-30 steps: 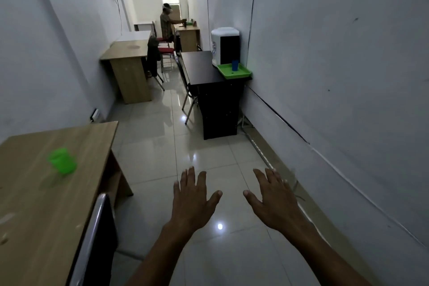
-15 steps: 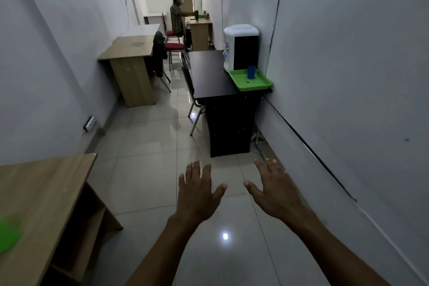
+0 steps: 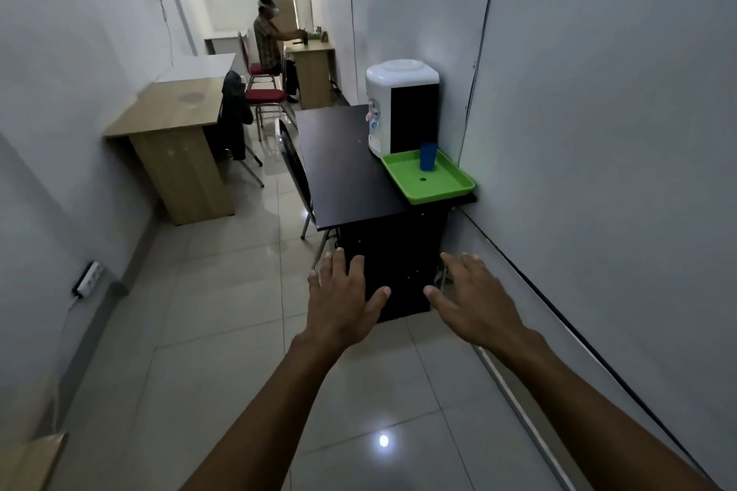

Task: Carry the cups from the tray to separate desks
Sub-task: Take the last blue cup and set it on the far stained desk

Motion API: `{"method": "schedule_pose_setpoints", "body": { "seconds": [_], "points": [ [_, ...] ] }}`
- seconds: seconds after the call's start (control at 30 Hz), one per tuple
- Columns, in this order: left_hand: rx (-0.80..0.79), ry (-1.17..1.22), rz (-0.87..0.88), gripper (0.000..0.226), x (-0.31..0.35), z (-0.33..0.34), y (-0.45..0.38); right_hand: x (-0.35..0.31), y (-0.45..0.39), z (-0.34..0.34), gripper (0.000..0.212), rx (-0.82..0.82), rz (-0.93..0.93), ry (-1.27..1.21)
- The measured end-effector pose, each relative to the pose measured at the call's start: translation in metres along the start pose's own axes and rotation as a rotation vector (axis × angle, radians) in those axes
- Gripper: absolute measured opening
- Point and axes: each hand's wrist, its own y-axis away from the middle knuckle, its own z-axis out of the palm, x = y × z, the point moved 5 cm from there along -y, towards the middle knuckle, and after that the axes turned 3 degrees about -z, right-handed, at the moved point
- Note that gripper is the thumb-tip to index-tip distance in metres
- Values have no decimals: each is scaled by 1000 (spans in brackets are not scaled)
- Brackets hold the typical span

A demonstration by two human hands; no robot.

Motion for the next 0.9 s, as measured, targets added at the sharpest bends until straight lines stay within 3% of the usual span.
{"method": "schedule_pose_setpoints", "body": {
  "seconds": [0.57,0.9],
  "points": [
    [-75,30,15,72,29,67,-395,112,-376,1,70,4,77,-67],
    [-134,49,43,71,38,124,-583,178,-549,15,70,-13,175,-66]
  ]
}}
